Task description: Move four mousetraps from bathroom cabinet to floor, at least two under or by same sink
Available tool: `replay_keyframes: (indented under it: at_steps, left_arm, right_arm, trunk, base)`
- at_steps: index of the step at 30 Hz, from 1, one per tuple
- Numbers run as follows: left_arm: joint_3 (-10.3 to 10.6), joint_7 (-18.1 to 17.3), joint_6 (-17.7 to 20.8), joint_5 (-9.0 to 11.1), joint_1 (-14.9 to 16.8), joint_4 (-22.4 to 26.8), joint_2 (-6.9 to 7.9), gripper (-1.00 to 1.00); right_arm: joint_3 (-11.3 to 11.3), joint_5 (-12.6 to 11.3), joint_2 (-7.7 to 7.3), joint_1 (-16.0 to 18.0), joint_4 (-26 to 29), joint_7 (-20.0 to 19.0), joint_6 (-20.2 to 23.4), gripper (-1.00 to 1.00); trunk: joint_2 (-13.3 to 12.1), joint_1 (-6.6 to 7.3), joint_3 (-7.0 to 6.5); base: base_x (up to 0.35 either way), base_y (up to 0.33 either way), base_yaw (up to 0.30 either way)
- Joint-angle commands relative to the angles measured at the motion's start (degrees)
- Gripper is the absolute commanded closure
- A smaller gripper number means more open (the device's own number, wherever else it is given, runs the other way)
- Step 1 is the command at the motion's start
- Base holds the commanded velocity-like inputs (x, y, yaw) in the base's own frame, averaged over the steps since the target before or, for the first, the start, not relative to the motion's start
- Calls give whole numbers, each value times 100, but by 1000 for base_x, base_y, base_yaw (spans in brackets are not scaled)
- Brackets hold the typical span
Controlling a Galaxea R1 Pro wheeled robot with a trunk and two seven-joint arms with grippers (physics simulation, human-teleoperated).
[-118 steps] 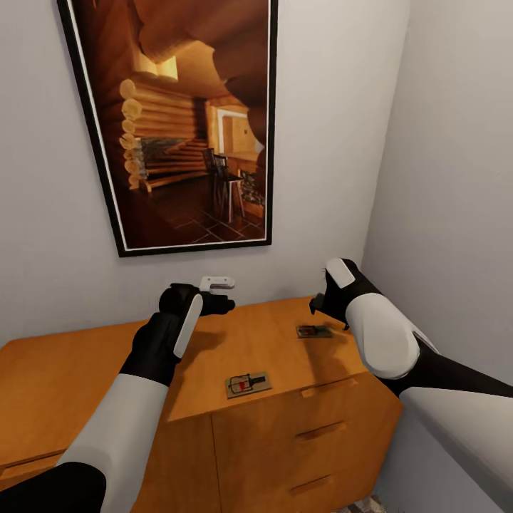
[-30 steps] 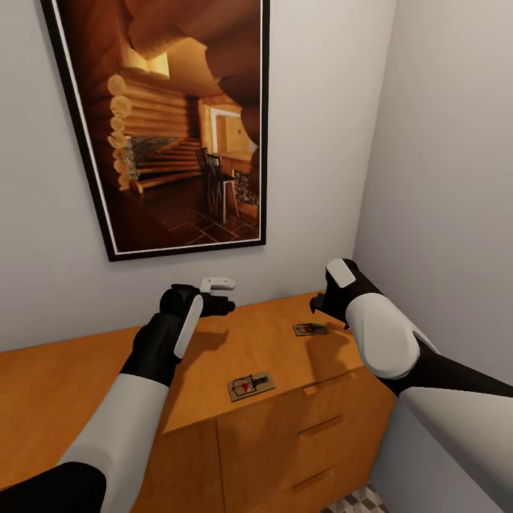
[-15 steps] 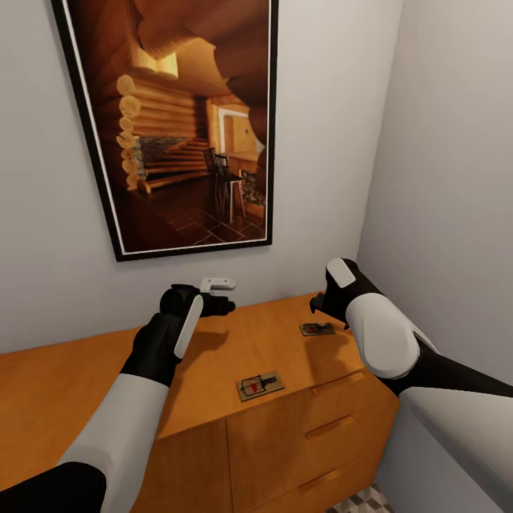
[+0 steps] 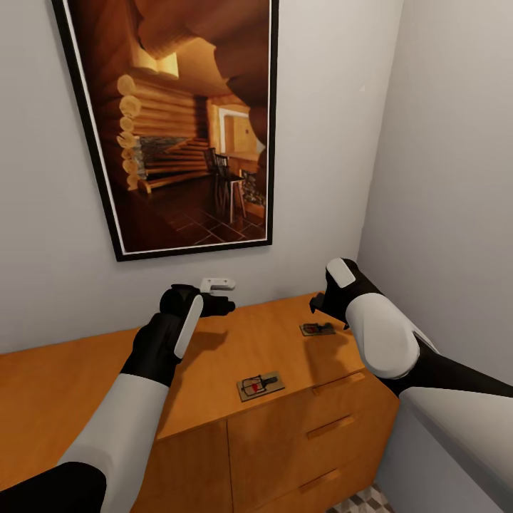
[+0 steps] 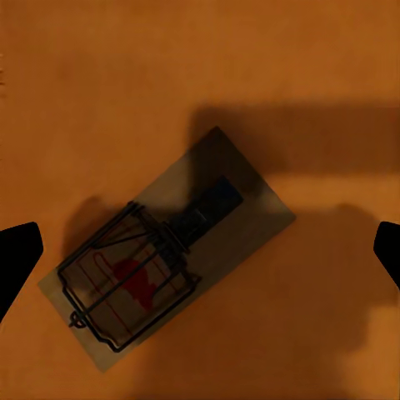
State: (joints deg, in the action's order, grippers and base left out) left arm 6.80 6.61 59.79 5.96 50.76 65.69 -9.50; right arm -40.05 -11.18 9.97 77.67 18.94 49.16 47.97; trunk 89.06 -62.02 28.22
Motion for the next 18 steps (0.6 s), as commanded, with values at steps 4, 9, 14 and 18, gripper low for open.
replay_keyframes:
  at_steps: [4,9,14,18]
  left_arm:
    - [5,59,21,62,4,5,1,-100]
    - [5,59,21,63,4,5,1,-100]
    - [5,59,21,63,4,5,1,-100]
    - [5,59,21,60,4,5,1,-100]
  right_arm:
    - [3,-60,2,2,12,30,13,-100]
    - [-1,-122,2,2,8,-188,36,-100]
    - [28,-288,2,2,2,-597,56,-100]
    - [56,-327,2,2,-7,-741,31,-100]
  trunk:
    - [4,0,7]
    - [4,0,7]
    - [4,0,7]
    - [4,0,7]
  base:
    - [0,0,0]
    - [0,0,0]
    - [0,0,0]
    - [0,0,0]
